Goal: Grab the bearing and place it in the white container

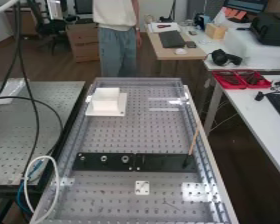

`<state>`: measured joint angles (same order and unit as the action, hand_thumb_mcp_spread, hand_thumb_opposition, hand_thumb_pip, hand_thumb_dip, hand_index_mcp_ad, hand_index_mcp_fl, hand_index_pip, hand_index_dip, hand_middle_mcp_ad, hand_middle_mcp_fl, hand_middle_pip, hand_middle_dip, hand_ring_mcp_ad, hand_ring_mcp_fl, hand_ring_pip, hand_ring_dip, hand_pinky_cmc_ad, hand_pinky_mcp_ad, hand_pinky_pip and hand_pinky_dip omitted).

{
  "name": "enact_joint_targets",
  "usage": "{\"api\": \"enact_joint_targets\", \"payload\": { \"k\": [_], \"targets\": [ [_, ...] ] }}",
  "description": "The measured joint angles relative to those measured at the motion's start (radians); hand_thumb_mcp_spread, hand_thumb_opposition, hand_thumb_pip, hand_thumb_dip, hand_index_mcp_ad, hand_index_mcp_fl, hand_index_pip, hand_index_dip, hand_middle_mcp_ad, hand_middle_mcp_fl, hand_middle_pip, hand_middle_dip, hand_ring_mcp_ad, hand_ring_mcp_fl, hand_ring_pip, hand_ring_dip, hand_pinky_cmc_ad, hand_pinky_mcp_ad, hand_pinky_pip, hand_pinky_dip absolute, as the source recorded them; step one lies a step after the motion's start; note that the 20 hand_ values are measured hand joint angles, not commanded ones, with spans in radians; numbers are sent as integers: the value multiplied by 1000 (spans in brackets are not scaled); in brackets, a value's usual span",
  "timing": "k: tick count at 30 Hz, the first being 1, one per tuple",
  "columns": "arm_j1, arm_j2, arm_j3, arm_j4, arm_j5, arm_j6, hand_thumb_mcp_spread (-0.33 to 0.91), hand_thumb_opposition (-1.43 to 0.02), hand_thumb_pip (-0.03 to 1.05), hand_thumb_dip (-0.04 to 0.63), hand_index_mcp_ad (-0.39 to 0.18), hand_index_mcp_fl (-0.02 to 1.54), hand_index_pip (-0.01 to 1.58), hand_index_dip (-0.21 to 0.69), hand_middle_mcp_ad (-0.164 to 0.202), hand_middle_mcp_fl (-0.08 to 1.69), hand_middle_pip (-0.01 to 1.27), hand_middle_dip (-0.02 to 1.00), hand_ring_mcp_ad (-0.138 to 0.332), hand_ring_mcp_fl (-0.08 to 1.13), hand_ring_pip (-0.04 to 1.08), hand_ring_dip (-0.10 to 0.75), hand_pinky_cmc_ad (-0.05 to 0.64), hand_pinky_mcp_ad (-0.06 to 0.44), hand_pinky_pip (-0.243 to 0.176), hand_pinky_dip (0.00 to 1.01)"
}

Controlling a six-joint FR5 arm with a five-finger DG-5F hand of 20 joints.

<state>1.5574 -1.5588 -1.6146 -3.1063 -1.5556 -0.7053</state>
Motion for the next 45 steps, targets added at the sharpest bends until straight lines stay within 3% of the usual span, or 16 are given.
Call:
{"api": "enact_joint_targets", "payload": {
  "k": [2,3,5,6,9,11,15,17,25,45],
  "targets": [
    [-2,0,-4,5,1,2,24,-24,35,2,-42,3,12,16,47,24,17,24,63,-3,14,16,47,47,-10,21],
    [-3,0,-7,8,2,3,75,-103,157,2,-42,3,9,16,47,5,24,24,63,-3,19,16,56,51,-12,37],
    [-5,-1,-11,12,2,7,180,-260,274,17,-42,9,23,16,47,0,58,42,66,0,28,19,80,87,-10,72],
    [-6,-1,-13,16,1,9,190,-361,272,19,-42,2,24,19,51,0,75,63,75,-3,37,19,115,129,-28,89],
    [-9,-2,-19,22,1,12,220,-506,295,19,-45,7,51,19,51,2,93,80,98,0,63,21,202,215,-24,140],
    [-11,-2,-21,24,-1,13,220,-553,300,19,-45,9,52,19,51,5,101,98,113,0,52,28,246,230,-58,159],
    [-14,-3,-20,24,-7,12,220,-614,314,17,-45,7,65,16,51,9,126,122,138,0,91,44,312,278,-58,190],
    [-14,-5,-17,22,-8,9,218,-623,316,16,-45,9,72,19,51,9,126,126,152,-2,87,42,328,276,-75,197],
    [-13,-6,-7,15,-8,2,220,-663,316,16,-45,9,72,19,51,0,134,138,166,-2,89,42,384,300,-73,213],
    [-13,-21,16,0,-22,-6,220,-679,321,14,-45,7,79,16,52,2,134,138,166,-3,94,42,394,314,-91,215]
  ]
}}
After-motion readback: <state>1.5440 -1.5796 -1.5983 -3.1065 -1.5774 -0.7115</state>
